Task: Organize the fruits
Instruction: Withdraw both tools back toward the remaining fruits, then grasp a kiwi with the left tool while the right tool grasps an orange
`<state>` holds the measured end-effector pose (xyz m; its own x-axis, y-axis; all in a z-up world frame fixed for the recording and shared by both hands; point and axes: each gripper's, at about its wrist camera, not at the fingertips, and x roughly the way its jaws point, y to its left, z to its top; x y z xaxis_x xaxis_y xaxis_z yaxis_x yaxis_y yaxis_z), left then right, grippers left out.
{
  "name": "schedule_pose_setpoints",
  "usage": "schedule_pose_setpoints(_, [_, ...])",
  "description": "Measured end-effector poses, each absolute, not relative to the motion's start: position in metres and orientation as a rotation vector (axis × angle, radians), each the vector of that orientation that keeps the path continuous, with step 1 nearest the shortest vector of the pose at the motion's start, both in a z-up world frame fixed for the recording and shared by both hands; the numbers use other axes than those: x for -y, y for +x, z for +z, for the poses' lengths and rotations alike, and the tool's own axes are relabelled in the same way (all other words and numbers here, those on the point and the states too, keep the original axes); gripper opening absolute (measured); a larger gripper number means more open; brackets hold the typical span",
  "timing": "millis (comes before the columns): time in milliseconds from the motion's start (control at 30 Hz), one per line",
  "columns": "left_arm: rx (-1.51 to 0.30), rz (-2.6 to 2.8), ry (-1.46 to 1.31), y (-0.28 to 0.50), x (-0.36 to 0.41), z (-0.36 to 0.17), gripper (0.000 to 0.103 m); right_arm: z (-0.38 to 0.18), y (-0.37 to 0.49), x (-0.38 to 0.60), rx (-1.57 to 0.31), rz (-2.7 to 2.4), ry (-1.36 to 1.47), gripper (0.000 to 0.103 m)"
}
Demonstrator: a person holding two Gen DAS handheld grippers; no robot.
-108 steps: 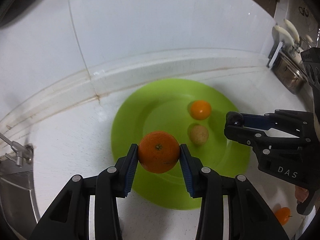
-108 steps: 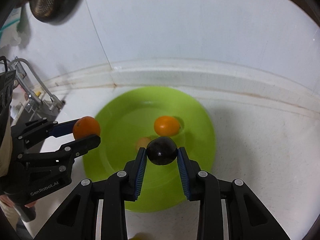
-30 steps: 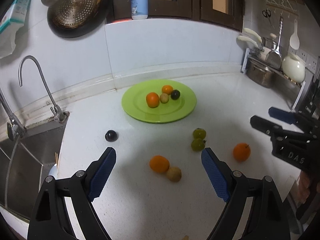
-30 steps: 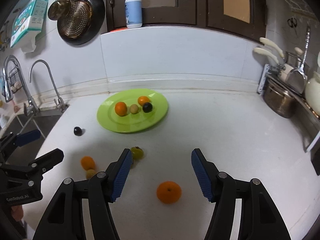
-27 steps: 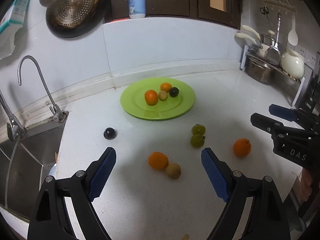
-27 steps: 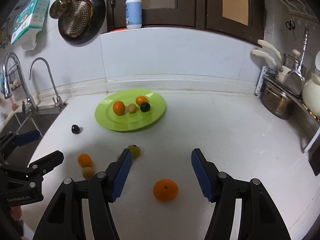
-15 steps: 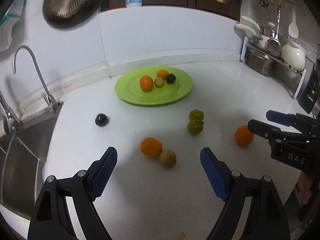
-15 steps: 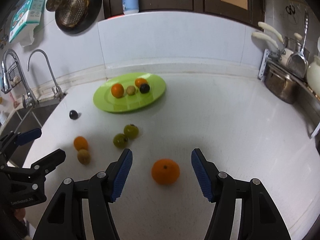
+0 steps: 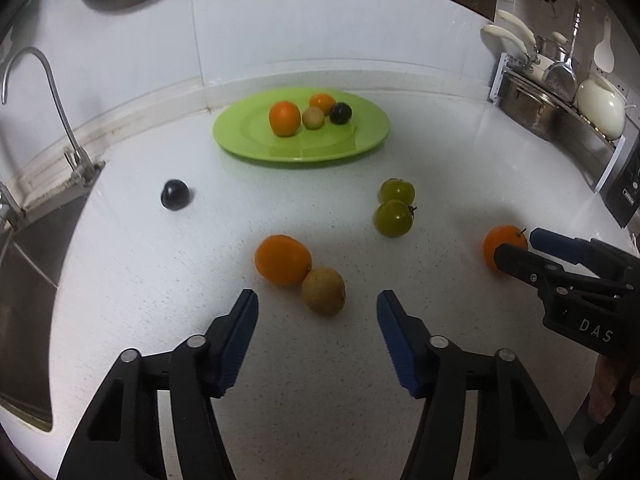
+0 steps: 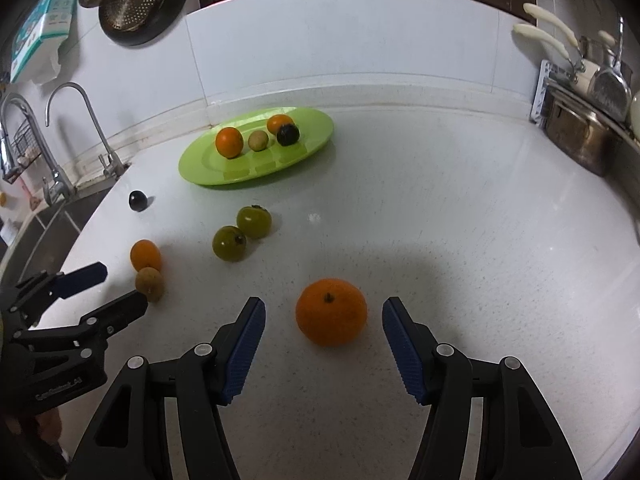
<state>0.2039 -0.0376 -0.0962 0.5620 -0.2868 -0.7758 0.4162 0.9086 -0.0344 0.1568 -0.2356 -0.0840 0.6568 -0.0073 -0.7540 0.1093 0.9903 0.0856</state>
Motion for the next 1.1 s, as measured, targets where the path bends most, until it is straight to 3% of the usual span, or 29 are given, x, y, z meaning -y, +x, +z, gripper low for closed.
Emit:
schedule_pose_setpoints(267, [-0.911, -0.432, 0.143, 0.210, 0.041, -0.105, 0.040, -0.092, 0.163, 0.239, -0.873, -0.064, 0.147, 0.056])
schedule_pose_setpoints(767, [-0.925, -0.440, 0.130, 0.217, 0.042, -0.108, 0.027, -0.099, 0.169, 0.240, -0.896, -0.053, 0.148, 0.046])
schedule_pose_setpoints(1100, [-0.891, -0.464, 0.141, 0.210, 0.039, -0.101, 0.026, -0.093, 0.166, 0.233, -0.875, -0.024, 0.147, 0.042])
